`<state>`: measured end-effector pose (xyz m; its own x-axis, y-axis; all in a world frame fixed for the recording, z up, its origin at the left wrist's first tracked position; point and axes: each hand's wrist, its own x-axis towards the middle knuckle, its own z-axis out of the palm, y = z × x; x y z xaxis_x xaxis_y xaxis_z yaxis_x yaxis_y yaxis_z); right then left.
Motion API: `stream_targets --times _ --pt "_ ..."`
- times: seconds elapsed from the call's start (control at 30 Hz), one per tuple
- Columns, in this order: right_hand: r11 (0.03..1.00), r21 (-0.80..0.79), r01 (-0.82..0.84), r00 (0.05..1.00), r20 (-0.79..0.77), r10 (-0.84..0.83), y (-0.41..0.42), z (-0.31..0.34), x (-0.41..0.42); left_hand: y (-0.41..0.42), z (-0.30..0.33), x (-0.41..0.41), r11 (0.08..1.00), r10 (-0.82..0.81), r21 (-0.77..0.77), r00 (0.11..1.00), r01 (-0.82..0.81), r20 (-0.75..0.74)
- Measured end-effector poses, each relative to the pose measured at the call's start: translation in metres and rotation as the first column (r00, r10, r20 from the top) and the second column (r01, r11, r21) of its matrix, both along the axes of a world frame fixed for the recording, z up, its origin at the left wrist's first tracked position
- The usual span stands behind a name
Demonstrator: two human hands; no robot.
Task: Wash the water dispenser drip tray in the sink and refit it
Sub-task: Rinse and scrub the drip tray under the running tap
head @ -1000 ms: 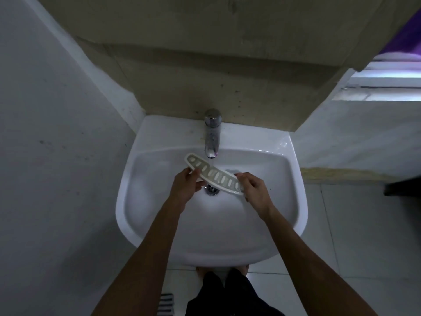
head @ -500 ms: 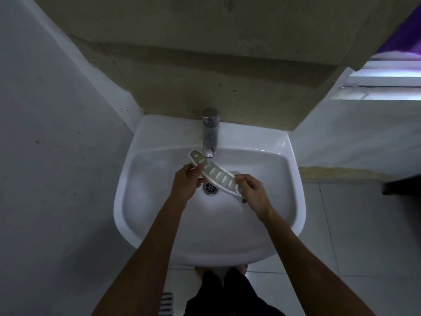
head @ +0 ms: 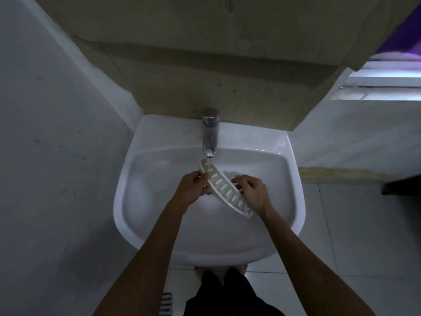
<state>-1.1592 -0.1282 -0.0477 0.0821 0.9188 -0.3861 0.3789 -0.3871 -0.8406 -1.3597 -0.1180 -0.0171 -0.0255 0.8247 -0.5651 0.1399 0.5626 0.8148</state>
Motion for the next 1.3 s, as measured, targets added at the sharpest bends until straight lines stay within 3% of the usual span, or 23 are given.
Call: stream_targets --times 0.17,0.73,1.0,1.3 --pt "0.989 0.024 -0.143 0.99 0.002 0.143 -0.002 0.007 -0.009 -0.002 -0.007 0.001 0.998 -0.051 -0.032 0.998 0.05 -0.039" --pt "0.969 -0.04 -0.243 0.966 0.081 0.245 -0.008 0.01 0.007 -0.005 -0.014 0.009 0.983 0.035 -0.179 0.999 -0.031 0.02" --pt "0.943 -0.032 -0.33 0.941 0.071 0.332 -0.015 0.008 -0.001 -0.004 -0.008 0.001 0.984 0.109 -0.13 0.991 -0.118 -0.074" --pt "0.91 -0.123 -0.396 0.918 -0.044 0.394 -0.015 0.001 -0.027 0.0 0.006 -0.003 0.987 0.151 0.093 0.968 -0.134 -0.203"
